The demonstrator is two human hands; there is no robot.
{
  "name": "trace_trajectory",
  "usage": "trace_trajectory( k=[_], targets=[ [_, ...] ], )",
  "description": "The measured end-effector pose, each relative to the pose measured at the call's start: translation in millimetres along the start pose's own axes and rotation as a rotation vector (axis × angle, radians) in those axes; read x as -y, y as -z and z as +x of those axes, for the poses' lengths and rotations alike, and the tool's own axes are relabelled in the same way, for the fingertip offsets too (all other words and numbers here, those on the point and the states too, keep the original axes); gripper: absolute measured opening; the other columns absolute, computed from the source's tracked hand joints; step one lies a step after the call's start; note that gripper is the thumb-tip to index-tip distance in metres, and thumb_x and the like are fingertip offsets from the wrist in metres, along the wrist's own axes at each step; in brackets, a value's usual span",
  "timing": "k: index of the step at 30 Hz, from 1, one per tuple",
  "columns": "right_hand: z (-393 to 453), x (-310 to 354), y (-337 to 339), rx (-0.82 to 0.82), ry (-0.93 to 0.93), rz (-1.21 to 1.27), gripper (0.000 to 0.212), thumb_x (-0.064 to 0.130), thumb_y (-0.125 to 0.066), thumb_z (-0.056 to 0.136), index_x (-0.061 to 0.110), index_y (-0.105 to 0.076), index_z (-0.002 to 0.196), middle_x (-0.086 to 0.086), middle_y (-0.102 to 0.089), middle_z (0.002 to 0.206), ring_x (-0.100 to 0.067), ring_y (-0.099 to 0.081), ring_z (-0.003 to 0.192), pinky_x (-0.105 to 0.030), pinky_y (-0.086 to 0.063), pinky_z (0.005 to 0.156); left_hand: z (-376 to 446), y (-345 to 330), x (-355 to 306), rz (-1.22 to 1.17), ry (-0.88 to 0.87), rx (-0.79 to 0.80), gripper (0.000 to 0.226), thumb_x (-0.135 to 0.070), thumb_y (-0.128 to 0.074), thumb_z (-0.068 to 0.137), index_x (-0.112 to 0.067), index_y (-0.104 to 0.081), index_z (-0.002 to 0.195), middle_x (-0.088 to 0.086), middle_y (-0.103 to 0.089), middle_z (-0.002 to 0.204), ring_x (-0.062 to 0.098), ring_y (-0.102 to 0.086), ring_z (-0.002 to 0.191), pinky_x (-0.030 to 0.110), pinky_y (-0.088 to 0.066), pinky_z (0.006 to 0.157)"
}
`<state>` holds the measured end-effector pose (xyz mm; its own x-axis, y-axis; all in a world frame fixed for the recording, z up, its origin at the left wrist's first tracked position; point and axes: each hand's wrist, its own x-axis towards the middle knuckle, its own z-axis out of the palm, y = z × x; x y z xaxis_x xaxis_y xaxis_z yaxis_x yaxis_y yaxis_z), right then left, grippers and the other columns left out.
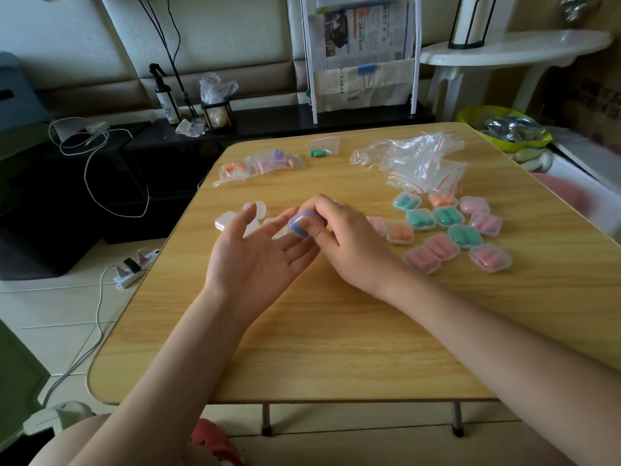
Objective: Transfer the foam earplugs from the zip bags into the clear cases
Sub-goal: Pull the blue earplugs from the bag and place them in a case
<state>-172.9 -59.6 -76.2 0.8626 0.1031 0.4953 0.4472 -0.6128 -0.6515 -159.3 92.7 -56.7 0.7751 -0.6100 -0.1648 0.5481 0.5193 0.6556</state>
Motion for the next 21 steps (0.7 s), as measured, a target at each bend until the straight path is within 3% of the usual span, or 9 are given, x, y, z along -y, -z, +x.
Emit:
trace_trajectory(
  k=[4,6,9,12,14,16,18,21],
  targets=[
    [2,1,3,-0.061,0.009,0.024,0.021,0.029,-0.043,0.100,0.014,-0.054,0.091,0.012,-0.056,0.079,-0.001,-0.051,0.075,-0.017,-0.039,0.066,1,-3,4,0.088,-0.005,-0.004,0.058,-0.041,-0.036,0.095,-0.002,-0.041,0.138,0.025,-0.053,0.133,0.038,-0.052,0.123,0.045,-0.030,0.112],
    [2,0,5,-0.082,0.010,0.026,0.021,0.028,-0.046,0.100,0.011,-0.057,0.096,0.006,-0.059,0.082,-0.002,-0.052,0.074,-0.019,-0.041,0.065,2,-6,4,0.151,-0.060,-0.056,0.053,-0.036,-0.041,0.094,-0.002,-0.046,0.134,0.022,-0.057,0.130,0.035,-0.056,0.119,0.045,-0.036,0.109],
    [3,0,17,-0.111,0.002,-0.055,0.015,0.019,-0.052,0.097,0.013,-0.058,0.110,0.009,-0.054,0.092,0.005,-0.049,0.073,-0.011,-0.039,0.065,4,-9,6,0.331,-0.225,-0.221,0.030,-0.020,-0.043,0.097,-0.003,-0.059,0.117,0.015,-0.066,0.119,0.027,-0.066,0.107,0.038,-0.050,0.096],
    [5,4,38,-0.065,-0.028,-0.164,0.021,0.015,-0.055,0.094,0.018,-0.056,0.115,0.003,-0.056,0.109,0.001,-0.053,0.087,-0.014,-0.049,0.074,3,-8,8,0.625,-0.406,-0.422,0.018,-0.007,-0.047,0.096,-0.009,-0.065,0.096,0.008,-0.071,0.102,0.022,-0.069,0.095,0.034,-0.057,0.084],
    [0,8,48,-0.009,-0.038,-0.167,0.015,0.019,-0.054,0.091,0.020,-0.055,0.106,0.006,-0.058,0.108,-0.006,-0.054,0.097,-0.027,-0.053,0.080,4,-3,7,0.936,-0.546,-0.514,0.018,-0.006,-0.052,0.092,-0.017,-0.066,0.089,-0.001,-0.070,0.094,0.014,-0.067,0.090,0.030,-0.057,0.080],
    [-9,11,52,0.074,-0.075,-0.178,0.011,0.024,-0.054,0.089,0.022,-0.052,0.099,0.013,-0.056,0.102,-0.008,-0.054,0.097,-0.029,-0.053,0.080,4,3,6,1.231,-0.638,-0.557,0.019,-0.008,-0.056,0.089,-0.024,-0.066,0.086,-0.013,-0.066,0.089,0.000,-0.061,0.085,0.016,-0.050,0.076],
    [-20,10,54,0.183,-0.120,-0.258,0.010,0.025,-0.056,0.089,0.025,-0.051,0.098,0.014,-0.056,0.103,-0.008,-0.054,0.099,-0.026,-0.050,0.082,3,8,6,1.462,-0.649,-0.593,0.019,-0.010,-0.058,0.087,-0.026,-0.066,0.095,-0.014,-0.062,0.099,0.000,-0.053,0.094,0.011,-0.039,0.076],
    [-29,5,56,0.336,-0.081,-0.486,0.013,0.034,-0.056,0.087,0.028,-0.054,0.098,0.013,-0.058,0.105,-0.004,-0.045,0.111,-0.024,-0.033,0.090,5,16,5,1.868,-0.559,-0.610,0.041,-0.018,-0.056,0.090,-0.028,-0.054,0.131,-0.002,-0.045,0.142,0.020,-0.029,0.131,0.029,-0.027,0.104]
  ],
)
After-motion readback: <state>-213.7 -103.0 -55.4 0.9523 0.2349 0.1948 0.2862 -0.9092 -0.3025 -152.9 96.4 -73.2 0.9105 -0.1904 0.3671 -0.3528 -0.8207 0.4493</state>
